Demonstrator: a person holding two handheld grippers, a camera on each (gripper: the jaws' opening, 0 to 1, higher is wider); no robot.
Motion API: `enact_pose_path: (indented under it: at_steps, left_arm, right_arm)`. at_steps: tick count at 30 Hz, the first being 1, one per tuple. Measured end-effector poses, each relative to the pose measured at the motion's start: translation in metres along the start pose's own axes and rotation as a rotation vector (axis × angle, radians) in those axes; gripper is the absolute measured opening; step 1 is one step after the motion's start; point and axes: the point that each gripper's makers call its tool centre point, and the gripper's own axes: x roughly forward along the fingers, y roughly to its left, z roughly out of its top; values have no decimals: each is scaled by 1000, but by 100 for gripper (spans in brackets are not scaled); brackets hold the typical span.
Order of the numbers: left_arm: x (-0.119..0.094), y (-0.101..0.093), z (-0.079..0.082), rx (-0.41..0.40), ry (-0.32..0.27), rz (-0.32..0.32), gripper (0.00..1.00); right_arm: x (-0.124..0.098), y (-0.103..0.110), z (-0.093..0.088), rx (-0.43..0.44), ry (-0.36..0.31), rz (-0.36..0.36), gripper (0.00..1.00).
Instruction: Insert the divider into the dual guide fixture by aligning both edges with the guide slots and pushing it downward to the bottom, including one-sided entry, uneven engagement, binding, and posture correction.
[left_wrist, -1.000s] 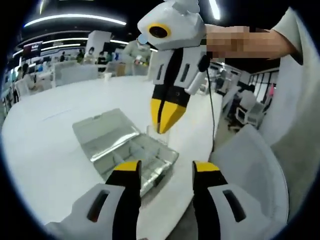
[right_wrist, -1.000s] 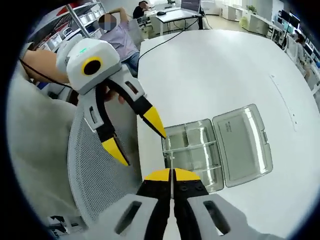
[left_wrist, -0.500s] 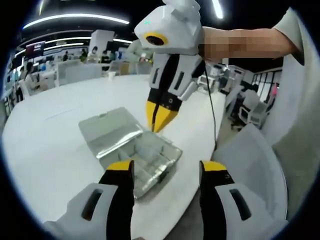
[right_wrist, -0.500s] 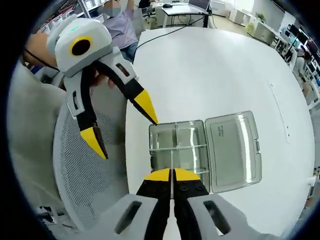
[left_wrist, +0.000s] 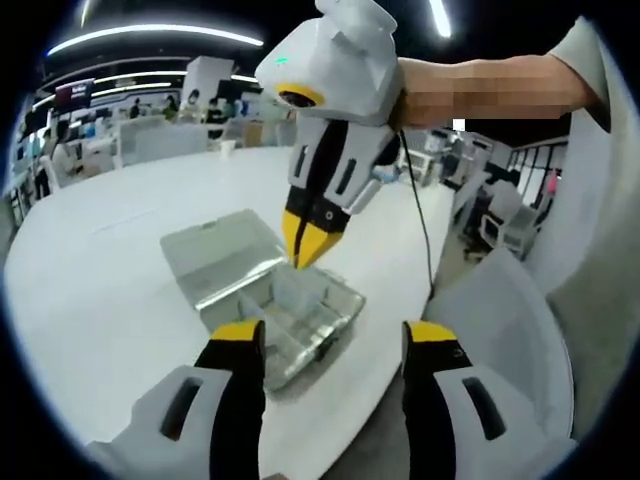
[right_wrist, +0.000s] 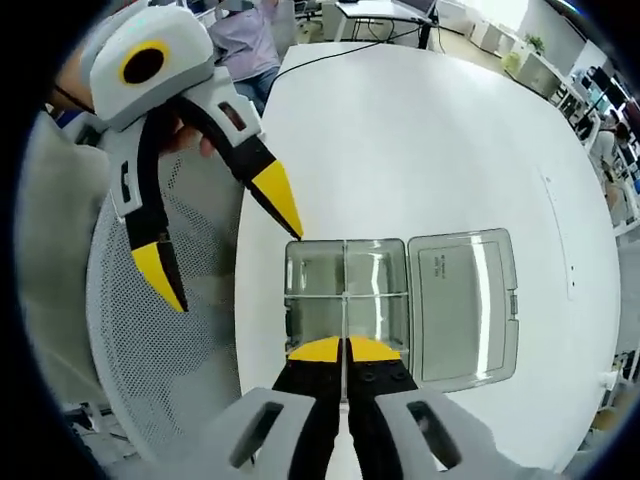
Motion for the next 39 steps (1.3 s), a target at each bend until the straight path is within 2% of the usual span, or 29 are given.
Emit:
enact_pose_path:
  at_steps: [22, 39]
  left_arm:
    - [-2, -1, 1, -20, -7, 6, 54]
    - [-1, 2, 1, -22, -4, 2, 53]
  right_arm:
    - [13, -3, -5, -17, 35, -1, 0]
    - [12, -4, -2, -9, 18, 1, 0]
